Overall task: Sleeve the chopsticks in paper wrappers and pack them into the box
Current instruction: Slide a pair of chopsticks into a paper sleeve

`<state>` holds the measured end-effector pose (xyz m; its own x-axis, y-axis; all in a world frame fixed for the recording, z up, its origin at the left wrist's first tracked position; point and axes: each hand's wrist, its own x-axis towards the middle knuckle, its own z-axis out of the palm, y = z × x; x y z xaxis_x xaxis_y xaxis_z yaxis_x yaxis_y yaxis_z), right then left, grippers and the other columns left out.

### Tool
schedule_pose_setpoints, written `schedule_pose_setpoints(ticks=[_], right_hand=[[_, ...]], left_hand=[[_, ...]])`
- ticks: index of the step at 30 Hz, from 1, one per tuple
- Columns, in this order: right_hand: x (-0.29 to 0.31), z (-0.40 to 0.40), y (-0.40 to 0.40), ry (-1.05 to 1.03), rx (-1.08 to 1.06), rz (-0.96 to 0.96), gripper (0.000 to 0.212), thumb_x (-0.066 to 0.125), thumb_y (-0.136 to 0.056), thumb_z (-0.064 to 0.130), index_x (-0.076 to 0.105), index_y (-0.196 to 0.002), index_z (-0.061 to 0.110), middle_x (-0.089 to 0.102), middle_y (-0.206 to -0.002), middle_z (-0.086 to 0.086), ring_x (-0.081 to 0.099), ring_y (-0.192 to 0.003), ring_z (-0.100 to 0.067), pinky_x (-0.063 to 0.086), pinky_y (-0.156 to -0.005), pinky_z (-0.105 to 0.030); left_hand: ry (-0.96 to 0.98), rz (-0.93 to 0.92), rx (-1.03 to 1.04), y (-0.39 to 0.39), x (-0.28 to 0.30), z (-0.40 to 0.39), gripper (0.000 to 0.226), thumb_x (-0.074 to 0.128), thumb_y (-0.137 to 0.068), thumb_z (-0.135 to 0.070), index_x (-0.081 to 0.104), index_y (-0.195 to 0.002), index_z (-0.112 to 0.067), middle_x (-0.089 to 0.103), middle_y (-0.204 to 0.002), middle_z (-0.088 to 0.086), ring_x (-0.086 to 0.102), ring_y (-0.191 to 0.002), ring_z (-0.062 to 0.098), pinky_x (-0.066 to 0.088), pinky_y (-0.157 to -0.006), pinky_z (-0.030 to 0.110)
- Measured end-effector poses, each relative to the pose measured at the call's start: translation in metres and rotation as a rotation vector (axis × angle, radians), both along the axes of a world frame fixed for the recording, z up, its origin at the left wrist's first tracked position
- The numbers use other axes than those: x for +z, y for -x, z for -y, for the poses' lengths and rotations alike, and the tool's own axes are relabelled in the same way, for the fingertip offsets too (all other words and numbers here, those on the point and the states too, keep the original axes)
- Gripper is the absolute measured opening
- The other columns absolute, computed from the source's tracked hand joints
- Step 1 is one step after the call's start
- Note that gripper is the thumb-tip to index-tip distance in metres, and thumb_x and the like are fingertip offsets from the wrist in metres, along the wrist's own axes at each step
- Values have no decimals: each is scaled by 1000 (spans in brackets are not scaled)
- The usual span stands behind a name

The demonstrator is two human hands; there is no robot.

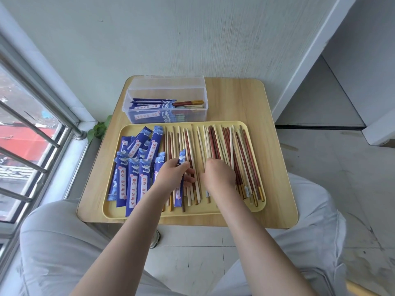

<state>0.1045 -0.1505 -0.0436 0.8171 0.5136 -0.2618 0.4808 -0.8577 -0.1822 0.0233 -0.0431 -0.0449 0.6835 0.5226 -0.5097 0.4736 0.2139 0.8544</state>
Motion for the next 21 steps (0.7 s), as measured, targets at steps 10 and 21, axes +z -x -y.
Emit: schedule_pose_setpoints(ticks=[10, 21], right_hand=[[9, -14, 12, 34, -3, -29, 12, 55, -100, 13, 59, -89, 11, 45, -69, 0, 43, -52, -13, 30, -42, -25], [57, 13, -13, -813, -115, -581, 26, 56, -94, 7, 65, -107, 28, 71, -83, -8, 48, -48, -8, 39, -44, -22]], left_hand=[[67, 28, 29, 5, 5, -4, 22, 55, -103, -17, 56, -116, 0, 75, -95, 17, 70, -65, 24, 60, -69, 41], [-107, 73, -35, 8, 18, -19, 24, 57, -101, -29, 59, -103, -5, 50, -64, 6, 40, -44, 14, 35, -46, 27]])
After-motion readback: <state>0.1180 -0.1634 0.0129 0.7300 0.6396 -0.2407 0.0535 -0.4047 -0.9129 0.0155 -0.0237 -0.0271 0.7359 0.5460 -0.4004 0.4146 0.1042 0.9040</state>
